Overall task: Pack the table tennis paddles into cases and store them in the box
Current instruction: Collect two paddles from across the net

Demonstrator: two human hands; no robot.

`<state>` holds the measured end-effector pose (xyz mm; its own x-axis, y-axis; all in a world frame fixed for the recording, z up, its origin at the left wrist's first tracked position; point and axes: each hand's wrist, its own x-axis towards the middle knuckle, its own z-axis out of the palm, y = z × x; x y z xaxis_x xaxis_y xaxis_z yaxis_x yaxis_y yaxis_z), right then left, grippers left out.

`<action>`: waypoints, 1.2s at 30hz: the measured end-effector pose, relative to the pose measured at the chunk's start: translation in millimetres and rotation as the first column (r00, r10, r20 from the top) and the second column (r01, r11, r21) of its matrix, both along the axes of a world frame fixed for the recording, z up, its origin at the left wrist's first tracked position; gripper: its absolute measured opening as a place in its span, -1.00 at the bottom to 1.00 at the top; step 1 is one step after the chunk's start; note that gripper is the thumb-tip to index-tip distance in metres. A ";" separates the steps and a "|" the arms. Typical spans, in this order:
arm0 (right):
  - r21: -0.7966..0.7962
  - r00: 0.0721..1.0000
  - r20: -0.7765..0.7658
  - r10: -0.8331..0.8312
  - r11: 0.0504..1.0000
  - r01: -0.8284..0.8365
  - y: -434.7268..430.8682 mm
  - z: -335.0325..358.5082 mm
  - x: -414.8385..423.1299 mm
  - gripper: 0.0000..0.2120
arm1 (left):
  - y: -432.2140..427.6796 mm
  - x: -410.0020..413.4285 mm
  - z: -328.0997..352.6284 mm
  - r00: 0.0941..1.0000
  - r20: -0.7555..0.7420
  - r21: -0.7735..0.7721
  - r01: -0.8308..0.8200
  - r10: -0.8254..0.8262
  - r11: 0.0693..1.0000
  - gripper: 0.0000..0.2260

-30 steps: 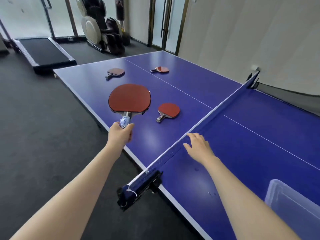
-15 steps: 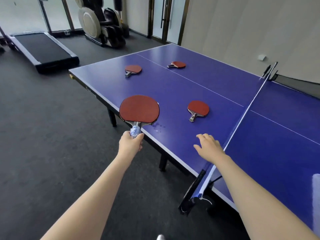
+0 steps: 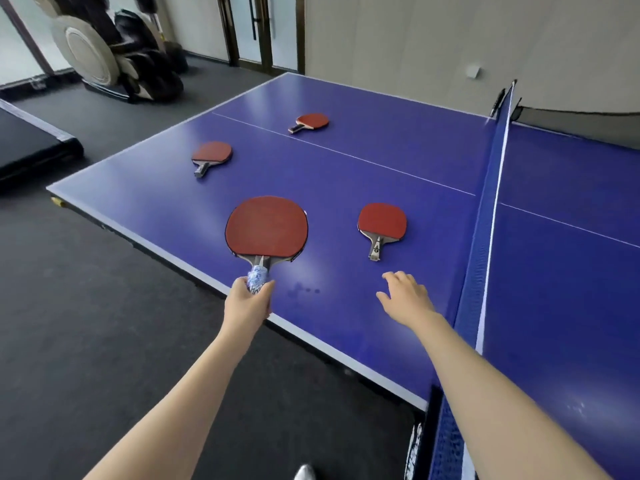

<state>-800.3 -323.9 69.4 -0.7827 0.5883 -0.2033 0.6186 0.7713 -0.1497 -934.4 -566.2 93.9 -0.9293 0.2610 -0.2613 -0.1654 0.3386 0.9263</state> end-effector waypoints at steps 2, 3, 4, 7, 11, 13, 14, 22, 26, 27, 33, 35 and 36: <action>-0.004 0.999 -0.002 -0.046 0.999 0.046 13.1 -5.3 -11.8 -0.59 | 11.2 -24.5 -0.7 1.000 -0.020 -0.003 0.024 -0.024 1.000 -0.81; -0.007 0.997 -0.002 -0.071 0.997 0.071 19.3 -8.7 -15.8 -0.60 | 17.4 -35.6 -1.3 0.999 -0.028 -0.009 0.036 -0.037 0.999 -0.82; -0.013 0.995 0.004 -0.097 0.995 0.097 25.3 -12.1 -18.2 -0.60 | 24.0 -44.9 -2.6 0.999 -0.031 -0.015 0.043 -0.044 0.999 -0.82; -0.015 0.986 0.037 -0.163 0.986 0.164 42.0 -24.5 -25.3 -0.60 | 44.7 -70.2 -8.2 0.998 -0.023 -0.026 0.050 -0.051 0.998 -0.83; -0.034 0.969 0.065 -0.237 0.970 0.240 61.9 -40.8 -42.1 -0.61 | 74.6 -104.2 -19.4 0.997 0.002 -0.027 0.081 -0.081 0.996 -0.83; -0.049 0.960 0.087 -0.266 0.962 0.270 71.6 -49.3 -54.5 -0.62 | 89.9 -122.7 -25.8 0.995 0.003 -0.023 0.101 -0.101 0.995 -0.84; -0.057 0.955 0.096 -0.281 0.956 0.287 76.6 -53.4 -62.2 -0.62 | 97.4 -132.6 -29.4 0.993 0.002 -0.028 0.114 -0.114 0.993 -0.85; -0.106 0.882 0.090 -0.464 0.876 0.471 109.5 -84.9 -142.6 -0.70 | 151.0 -220.4 -68.4 0.972 0.077 -0.070 0.227 -0.222 0.971 -0.85; -0.149 0.806 0.077 -0.588 0.792 0.592 121.8 -92.6 -176.4 -0.68 | 162.7 -249.1 -82.1 0.957 0.150 -0.085 0.261 -0.247 0.962 -0.85; -0.160 0.774 0.077 -0.628 0.758 0.632 124.5 -93.6 -182.8 -0.66 | 163.8 -255.2 -84.4 0.955 0.163 -0.093 0.264 -0.247 0.960 -0.85; -0.190 0.621 0.117 -0.775 0.596 0.780 134.9 -107.2 -207.0 -0.56 | 160.0 -286.6 -99.8 0.950 0.205 -0.106 0.262 -0.237 0.959 -0.84; -0.208 0.572 0.111 -0.812 0.544 0.813 136.5 -112.0 -209.9 -0.57 | 157.5 -291.7 -103.3 0.947 0.217 -0.104 0.265 -0.239 0.959 -0.81; -0.218 0.554 0.115 -0.824 0.523 0.824 138.0 -113.8 -210.7 -0.57 | 156.3 -294.0 -104.7 0.945 0.220 -0.102 0.269 -0.242 0.958 -0.80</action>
<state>-1011.0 -185.9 -44.5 0.0263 0.9091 -0.4156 0.9603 -0.1385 -0.2421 -1228.3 -409.9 -10.8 -0.7593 0.4344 -0.4844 -0.2369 0.5089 0.8276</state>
